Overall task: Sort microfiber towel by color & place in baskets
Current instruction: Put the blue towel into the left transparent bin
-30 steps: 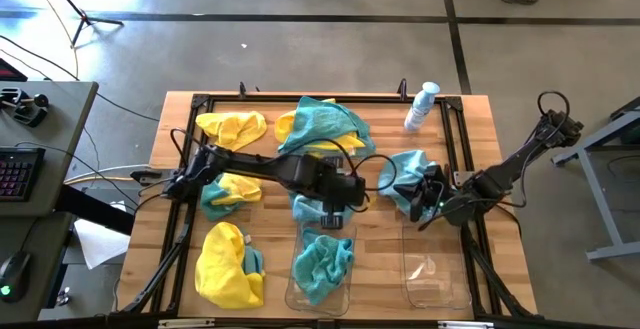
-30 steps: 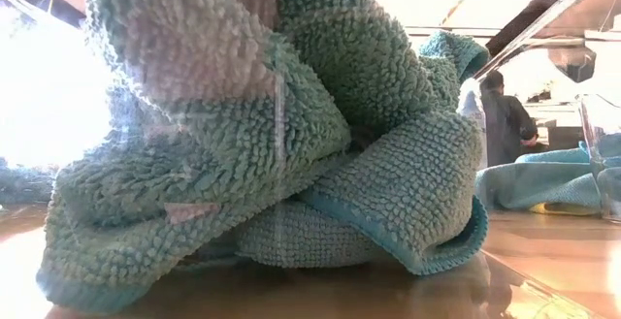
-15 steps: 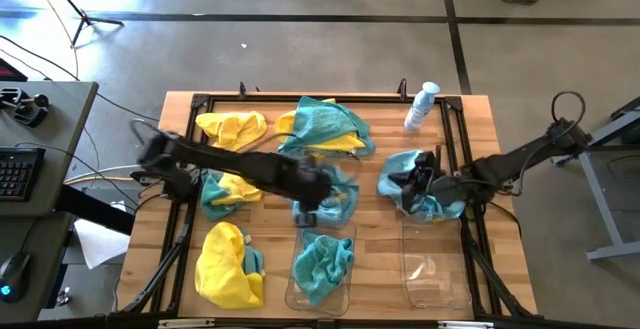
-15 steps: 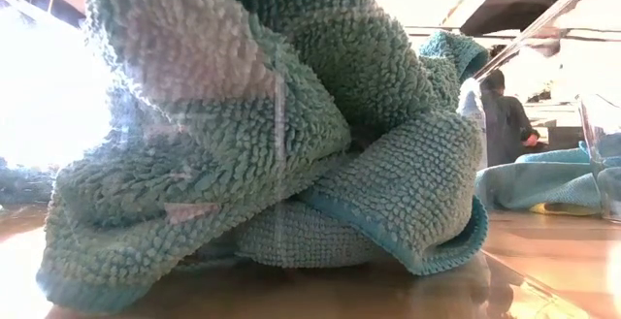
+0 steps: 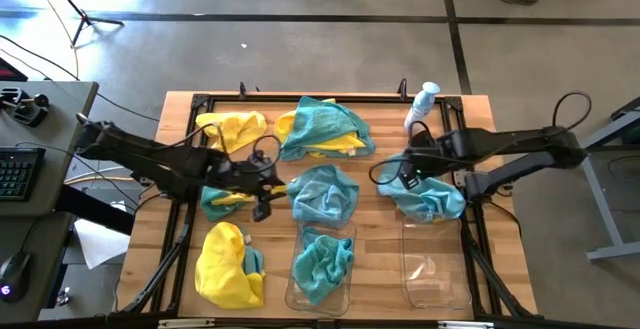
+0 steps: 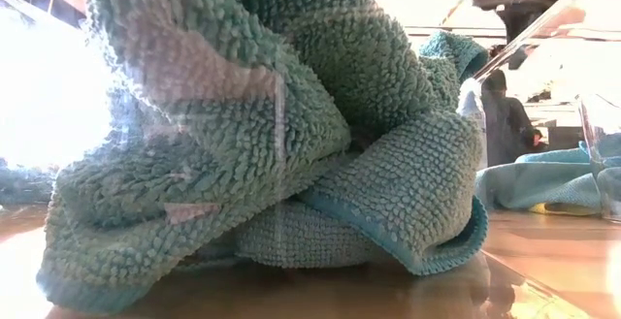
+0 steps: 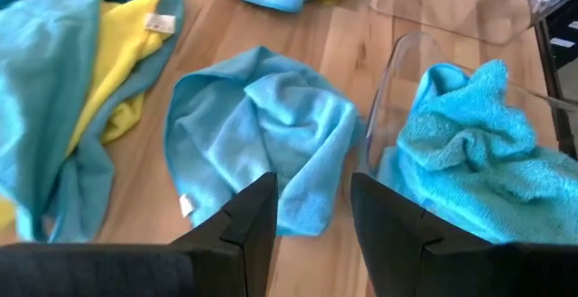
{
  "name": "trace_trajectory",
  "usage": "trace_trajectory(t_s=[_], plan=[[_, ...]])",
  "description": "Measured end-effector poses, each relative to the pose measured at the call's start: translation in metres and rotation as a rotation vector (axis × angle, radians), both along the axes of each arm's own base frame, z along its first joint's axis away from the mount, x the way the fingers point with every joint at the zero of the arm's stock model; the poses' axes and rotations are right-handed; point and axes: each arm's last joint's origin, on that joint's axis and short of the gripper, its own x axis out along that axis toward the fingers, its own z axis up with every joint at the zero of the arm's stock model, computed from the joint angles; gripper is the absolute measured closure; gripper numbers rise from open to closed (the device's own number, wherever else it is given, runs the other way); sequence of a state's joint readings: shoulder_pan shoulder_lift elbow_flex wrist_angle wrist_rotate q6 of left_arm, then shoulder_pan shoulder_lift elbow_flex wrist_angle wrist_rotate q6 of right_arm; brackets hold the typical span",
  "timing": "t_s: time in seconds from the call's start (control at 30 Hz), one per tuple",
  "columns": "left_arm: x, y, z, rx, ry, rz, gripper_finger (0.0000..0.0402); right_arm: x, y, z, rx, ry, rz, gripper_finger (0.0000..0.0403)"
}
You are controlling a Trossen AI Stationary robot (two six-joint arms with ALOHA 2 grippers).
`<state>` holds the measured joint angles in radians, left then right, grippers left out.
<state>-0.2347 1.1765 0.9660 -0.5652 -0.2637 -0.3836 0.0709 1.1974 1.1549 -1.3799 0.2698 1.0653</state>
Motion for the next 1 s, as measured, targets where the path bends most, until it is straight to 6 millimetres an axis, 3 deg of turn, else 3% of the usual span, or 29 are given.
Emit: trace_trajectory(t_s=[0.2,0.47,0.7,1.0], plan=[[-0.021,0.004,-0.001,0.018,-0.037,0.019,0.0271,0.009,-0.009,-0.024,0.031,0.13,-0.054,0.0312],[-0.028,0.006,0.006,-0.015,-0.08,0.046,0.0271,0.007,-0.015,-0.05,0.065,0.212,-0.116,0.0243],[-0.028,0.006,0.007,-0.019,-0.088,0.048,0.0271,-0.007,-0.013,-0.085,0.116,0.329,-0.093,0.0224],[-0.028,0.006,0.007,-0.003,-0.086,0.035,0.0271,-0.022,-0.012,-0.128,0.135,0.374,-0.042,0.0235]])
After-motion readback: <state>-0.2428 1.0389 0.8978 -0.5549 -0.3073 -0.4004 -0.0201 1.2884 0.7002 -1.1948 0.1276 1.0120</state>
